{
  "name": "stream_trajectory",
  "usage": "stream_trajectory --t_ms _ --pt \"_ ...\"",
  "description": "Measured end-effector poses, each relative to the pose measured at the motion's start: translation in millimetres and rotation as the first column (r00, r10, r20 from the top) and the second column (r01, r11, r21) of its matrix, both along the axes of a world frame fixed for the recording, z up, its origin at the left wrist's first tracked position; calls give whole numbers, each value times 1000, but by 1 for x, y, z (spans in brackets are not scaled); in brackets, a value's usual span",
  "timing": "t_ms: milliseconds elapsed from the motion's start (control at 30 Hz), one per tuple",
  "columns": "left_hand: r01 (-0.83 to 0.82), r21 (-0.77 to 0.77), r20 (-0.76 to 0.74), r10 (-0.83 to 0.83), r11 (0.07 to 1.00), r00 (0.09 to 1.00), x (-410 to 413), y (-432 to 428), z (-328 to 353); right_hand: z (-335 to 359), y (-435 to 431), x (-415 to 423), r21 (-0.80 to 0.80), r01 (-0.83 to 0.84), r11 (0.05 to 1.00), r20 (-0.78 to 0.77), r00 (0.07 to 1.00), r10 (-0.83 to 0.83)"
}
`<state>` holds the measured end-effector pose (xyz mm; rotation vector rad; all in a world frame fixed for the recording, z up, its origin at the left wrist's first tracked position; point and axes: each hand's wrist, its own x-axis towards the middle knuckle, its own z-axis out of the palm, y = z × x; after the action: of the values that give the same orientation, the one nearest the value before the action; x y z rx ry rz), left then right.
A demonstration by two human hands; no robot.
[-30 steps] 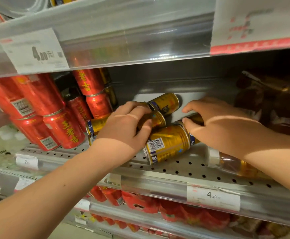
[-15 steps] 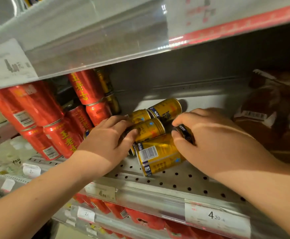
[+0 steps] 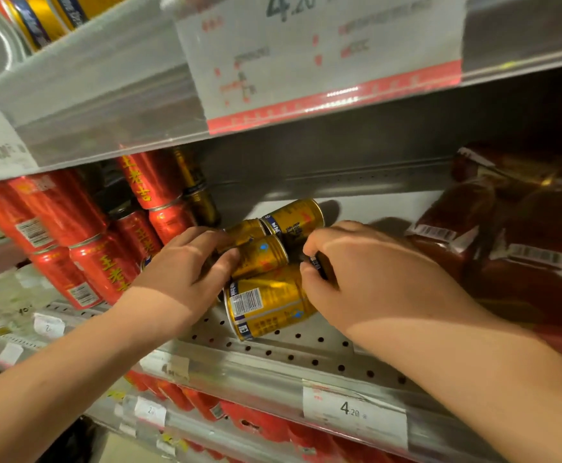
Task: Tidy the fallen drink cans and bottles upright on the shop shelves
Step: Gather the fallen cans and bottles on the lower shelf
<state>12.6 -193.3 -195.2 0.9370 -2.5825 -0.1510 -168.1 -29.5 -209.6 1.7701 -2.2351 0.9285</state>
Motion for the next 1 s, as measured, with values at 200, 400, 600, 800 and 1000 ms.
stream_trajectory --t_ms 200,400,600,800,1000 --pt "113 57 -224 -98 992 970 3 41 -2 8 18 -13 95 14 995 7 1000 -15" --pt "92 152 -178 -64 984 982 6 64 -12 11 26 -16 185 50 982 8 999 -53" --pt "56 239 -125 -27 969 992 11 69 -6 16 28 -10 267 48 962 33 998 -59" --pt "1 226 -172 39 974 984 28 80 -6 26 33 8 322 109 940 38 991 -127" --pt "-121 217 -256 177 969 950 48 89 -29 20 58 40 240 194 951 81 972 -218"
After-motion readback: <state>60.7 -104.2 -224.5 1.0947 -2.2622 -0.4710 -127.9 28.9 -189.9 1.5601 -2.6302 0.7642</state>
